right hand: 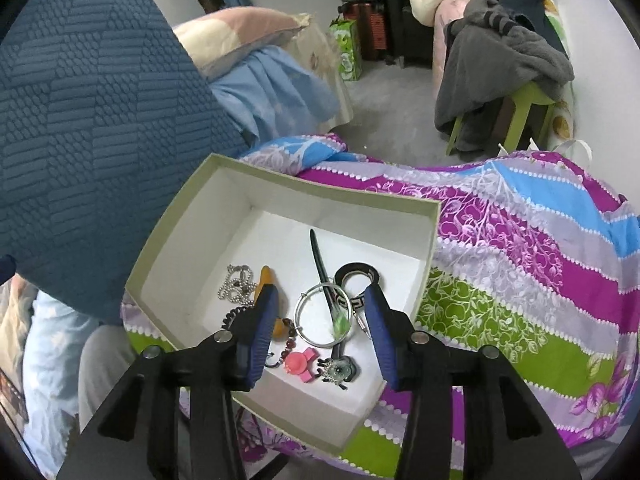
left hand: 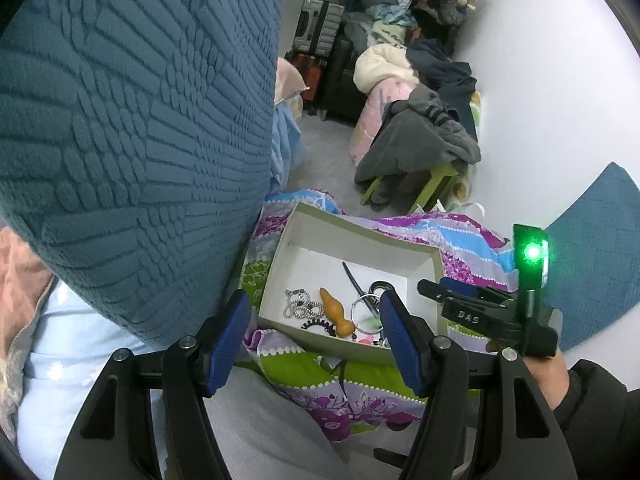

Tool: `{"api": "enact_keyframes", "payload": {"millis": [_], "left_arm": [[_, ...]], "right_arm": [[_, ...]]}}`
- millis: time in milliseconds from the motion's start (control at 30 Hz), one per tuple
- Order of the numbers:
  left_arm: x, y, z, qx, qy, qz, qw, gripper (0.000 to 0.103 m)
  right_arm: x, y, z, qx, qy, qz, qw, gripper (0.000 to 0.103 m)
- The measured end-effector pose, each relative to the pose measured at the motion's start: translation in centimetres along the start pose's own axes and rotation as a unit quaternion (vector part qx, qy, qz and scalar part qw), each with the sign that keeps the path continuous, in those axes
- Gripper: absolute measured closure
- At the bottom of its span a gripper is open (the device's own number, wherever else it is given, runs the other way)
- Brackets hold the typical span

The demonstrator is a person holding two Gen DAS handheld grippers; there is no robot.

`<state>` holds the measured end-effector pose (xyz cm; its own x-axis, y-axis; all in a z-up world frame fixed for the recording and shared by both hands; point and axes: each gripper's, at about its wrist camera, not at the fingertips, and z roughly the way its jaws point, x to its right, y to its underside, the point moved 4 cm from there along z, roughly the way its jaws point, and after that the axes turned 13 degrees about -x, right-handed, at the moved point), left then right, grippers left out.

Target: Organize jewelry

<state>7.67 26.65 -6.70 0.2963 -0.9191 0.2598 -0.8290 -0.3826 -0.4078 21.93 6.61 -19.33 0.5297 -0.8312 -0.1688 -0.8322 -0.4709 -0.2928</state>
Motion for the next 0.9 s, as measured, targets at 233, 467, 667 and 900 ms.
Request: {"api": "enact_keyframes", "payload": {"millis": [233, 467, 667, 900], "left_arm": [[2.3, -1.0, -2.7, 0.023, -0.007, 0.032, 0.9992, 0.036], [4.5, -1.9, -7.2, 0.056, -0.014, 0.061, 0.9965, 0.036], [6.8, -1.6, -12.2, 0.103, -0.017, 0.071, 0.992, 0.036], [8.9, 0.0, -15.2, 0.127, -0.024, 0.078, 0.9886, 0.036]], "right_arm": [[-0.3, -1.1, -6.9, 0.057, 0.005, 0.004, 0.998, 0.056], [-1.5, -1.3, -18.3, 0.167, 0.004, 0.005, 0.986, 0.035], [-3.0, 0.4, -25.7, 0.238, 0.004, -0.015, 0.971, 0.025], [-3.7, 3.4, -29.2, 0.271, 0.013, -0.033, 0.962, 0.01]]}}
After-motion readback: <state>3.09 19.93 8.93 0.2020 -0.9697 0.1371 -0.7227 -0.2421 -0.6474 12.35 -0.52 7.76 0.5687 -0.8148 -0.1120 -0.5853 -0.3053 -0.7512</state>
